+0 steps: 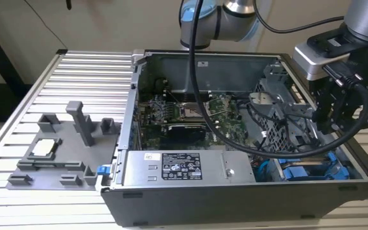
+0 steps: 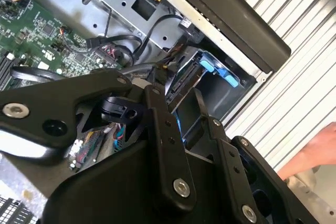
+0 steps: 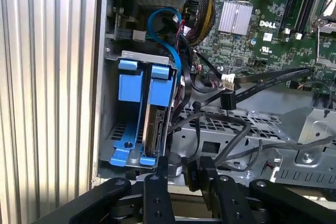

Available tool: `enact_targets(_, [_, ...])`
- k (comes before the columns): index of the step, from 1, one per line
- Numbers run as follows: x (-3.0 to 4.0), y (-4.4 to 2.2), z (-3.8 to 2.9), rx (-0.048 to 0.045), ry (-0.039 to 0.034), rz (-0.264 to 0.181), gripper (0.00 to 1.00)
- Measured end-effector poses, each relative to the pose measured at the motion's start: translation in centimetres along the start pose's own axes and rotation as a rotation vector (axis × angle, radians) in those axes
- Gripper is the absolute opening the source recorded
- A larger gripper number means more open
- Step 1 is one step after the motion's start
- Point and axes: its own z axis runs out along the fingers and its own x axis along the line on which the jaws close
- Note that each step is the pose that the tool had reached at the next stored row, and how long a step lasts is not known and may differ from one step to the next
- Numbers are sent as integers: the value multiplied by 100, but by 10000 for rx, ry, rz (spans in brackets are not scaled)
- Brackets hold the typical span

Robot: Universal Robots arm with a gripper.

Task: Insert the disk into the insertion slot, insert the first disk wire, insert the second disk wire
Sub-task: 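Insert the first disk wire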

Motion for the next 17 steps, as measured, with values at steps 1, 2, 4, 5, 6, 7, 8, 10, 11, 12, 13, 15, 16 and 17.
enact_targets(1, [0, 0, 0, 0, 1, -1, 32])
enact_targets(2, [-1, 0, 0, 0, 1, -1, 25])
enact_targets(4, [0, 0, 0, 0, 1, -1, 20])
enact_targets(5, [0, 0, 0, 0, 1, 0, 20])
enact_targets(6, [0, 0, 0, 0, 1, 0, 19])
enact_targets(7, [-1, 0, 0, 0, 1, 0, 19])
enact_targets(8, [-1, 0, 1, 1, 1, 0, 19])
enact_targets(10, [0, -1, 1, -2, 6, -1, 19])
enact_targets(11, [0, -5, 4, -19, 22, -5, 19])
enact_targets(12, [1, -11, 6, -57, 53, -9, 19])
enact_targets(13, [3, -22, 8, -116, 81, -14, 19])
enact_targets(15, [9, -60, 16, -313, 136, -21, 19])
enact_targets(16, [12, -80, 20, -421, 160, -24, 19])
enact_targets(17, [16, -104, 26, -548, 187, -26, 19])
